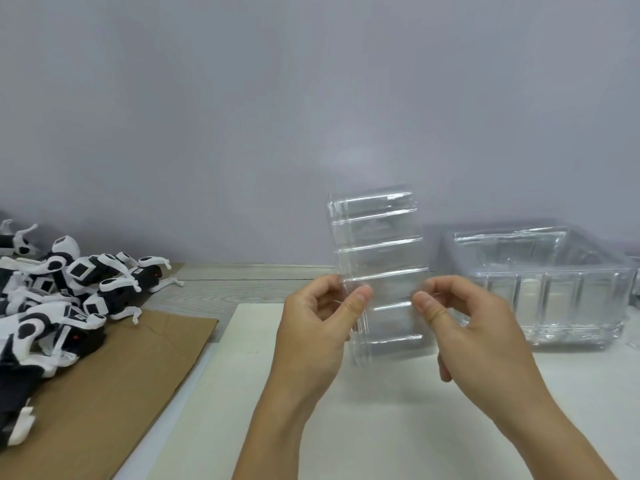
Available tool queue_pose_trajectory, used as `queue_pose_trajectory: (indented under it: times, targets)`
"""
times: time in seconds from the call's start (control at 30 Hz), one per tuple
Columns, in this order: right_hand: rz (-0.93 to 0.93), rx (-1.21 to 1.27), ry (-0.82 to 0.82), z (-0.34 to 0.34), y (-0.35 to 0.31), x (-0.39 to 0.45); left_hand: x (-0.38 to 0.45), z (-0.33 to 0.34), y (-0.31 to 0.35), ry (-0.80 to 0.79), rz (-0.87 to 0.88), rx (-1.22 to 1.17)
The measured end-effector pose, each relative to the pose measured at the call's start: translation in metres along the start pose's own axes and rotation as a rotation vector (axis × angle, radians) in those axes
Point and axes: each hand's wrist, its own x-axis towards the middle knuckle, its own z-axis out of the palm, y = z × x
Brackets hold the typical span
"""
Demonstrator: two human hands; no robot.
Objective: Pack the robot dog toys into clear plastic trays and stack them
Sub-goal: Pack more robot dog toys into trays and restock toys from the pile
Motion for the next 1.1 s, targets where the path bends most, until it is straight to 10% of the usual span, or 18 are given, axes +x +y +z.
queue_pose_trajectory:
  times: [1.1]
  targets:
    - [-0.076,-0.021,-0.026,-0.0074,-0.0043,-0.0007,0.0003,-0.0059,-0.0057,-0.128,-0.084,-0.096]
